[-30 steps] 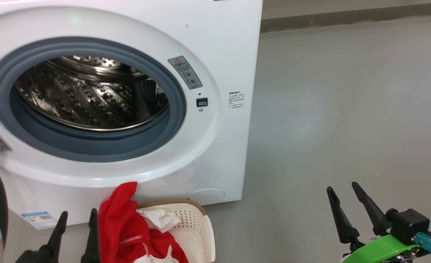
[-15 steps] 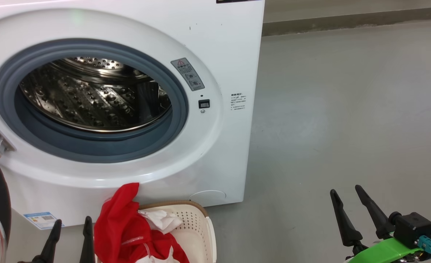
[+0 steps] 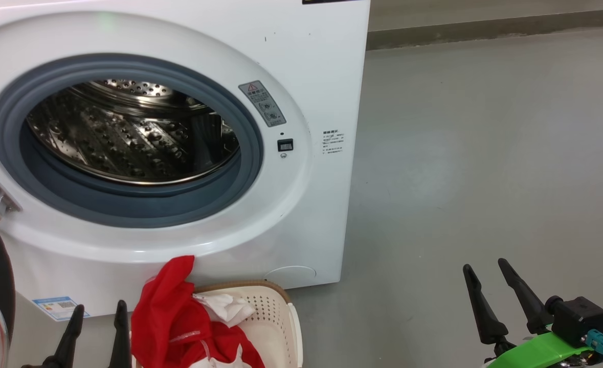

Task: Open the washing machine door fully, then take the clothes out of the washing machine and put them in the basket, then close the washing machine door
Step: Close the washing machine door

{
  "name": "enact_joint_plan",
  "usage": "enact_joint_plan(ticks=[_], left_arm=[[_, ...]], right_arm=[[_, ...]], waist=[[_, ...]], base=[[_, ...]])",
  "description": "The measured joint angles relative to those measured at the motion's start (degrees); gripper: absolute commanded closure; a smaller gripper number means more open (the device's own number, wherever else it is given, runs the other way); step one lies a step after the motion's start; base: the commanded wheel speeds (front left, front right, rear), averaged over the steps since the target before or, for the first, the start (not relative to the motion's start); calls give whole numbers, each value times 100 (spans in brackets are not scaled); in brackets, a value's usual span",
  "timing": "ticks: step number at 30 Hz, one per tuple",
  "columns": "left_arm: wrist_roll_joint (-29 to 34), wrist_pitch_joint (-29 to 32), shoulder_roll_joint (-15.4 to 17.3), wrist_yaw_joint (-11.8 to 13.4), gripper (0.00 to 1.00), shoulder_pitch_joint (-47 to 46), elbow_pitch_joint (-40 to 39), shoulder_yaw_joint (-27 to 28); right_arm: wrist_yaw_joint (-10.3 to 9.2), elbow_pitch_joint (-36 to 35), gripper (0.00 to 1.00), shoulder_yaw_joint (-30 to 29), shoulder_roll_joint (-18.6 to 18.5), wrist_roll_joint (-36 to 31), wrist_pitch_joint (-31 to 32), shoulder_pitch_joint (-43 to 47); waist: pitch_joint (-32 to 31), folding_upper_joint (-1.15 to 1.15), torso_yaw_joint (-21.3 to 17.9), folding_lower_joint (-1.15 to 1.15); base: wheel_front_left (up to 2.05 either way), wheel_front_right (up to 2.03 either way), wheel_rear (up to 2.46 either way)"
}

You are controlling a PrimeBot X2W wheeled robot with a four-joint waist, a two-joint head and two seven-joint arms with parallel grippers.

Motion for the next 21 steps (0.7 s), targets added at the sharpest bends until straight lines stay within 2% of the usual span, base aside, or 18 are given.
enact_joint_plan(ticks=[6, 21], left_arm=[[0, 0, -1, 0, 0, 0, 0, -1], [0, 0, -3, 0, 0, 1, -41, -1]], right_arm=[[0, -5, 0, 0, 0, 0, 0, 0], [0, -22, 0, -11, 45, 0, 0, 0]], waist=[[-11, 0, 10, 0], [13, 0, 18, 0]], base=[[-58, 58, 0], [-107, 107, 0]])
